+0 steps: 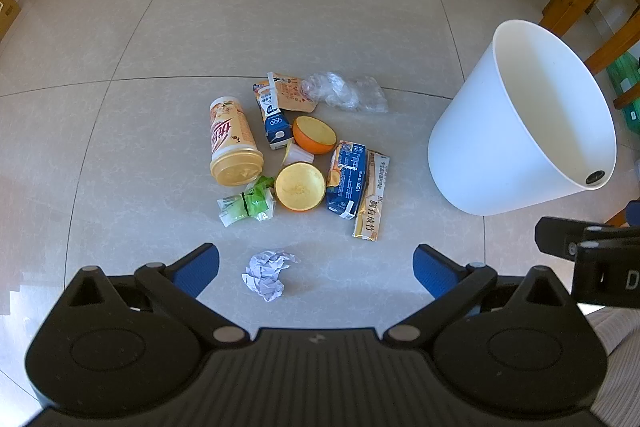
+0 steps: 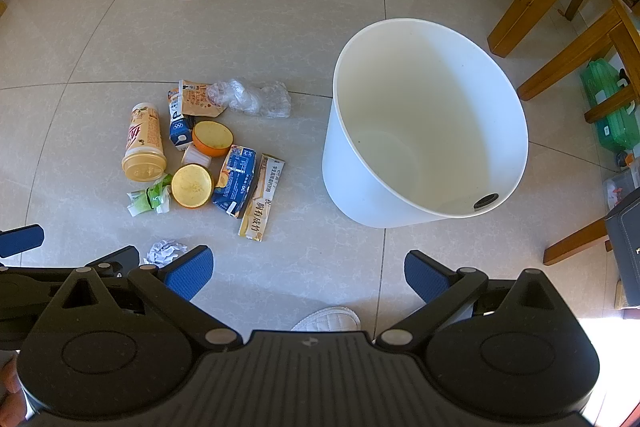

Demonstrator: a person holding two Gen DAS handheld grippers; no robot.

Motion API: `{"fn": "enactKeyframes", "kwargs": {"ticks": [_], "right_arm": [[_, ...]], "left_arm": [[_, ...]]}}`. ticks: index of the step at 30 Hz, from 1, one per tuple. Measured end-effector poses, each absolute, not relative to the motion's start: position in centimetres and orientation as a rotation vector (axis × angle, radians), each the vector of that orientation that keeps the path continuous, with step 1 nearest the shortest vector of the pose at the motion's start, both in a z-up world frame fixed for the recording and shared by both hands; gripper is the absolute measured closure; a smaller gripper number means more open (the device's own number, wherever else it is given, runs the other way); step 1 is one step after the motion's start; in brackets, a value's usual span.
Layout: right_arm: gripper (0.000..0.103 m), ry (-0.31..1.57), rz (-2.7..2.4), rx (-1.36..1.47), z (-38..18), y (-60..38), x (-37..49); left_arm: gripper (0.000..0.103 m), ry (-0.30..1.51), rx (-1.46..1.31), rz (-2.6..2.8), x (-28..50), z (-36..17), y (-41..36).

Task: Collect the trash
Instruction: 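Move the right tool to the white bin rim while the left tool approaches the trash pile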

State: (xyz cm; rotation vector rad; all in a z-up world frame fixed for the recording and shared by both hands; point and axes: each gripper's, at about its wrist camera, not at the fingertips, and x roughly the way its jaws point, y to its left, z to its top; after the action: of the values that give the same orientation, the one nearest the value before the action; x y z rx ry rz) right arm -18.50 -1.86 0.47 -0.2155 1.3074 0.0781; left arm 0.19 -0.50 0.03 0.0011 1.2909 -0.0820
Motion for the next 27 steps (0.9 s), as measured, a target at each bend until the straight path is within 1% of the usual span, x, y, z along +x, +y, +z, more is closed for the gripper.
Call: {"fn": "enactKeyframes", "kwargs": {"ticks": [27], "right_arm": [[0.000, 1.303, 0.088, -0.217, 0.61, -1.32, -18.70]], "left_arm": [[0.001, 1.284, 0.013, -0.100, -0.14, -0.11, -0.65]]}}
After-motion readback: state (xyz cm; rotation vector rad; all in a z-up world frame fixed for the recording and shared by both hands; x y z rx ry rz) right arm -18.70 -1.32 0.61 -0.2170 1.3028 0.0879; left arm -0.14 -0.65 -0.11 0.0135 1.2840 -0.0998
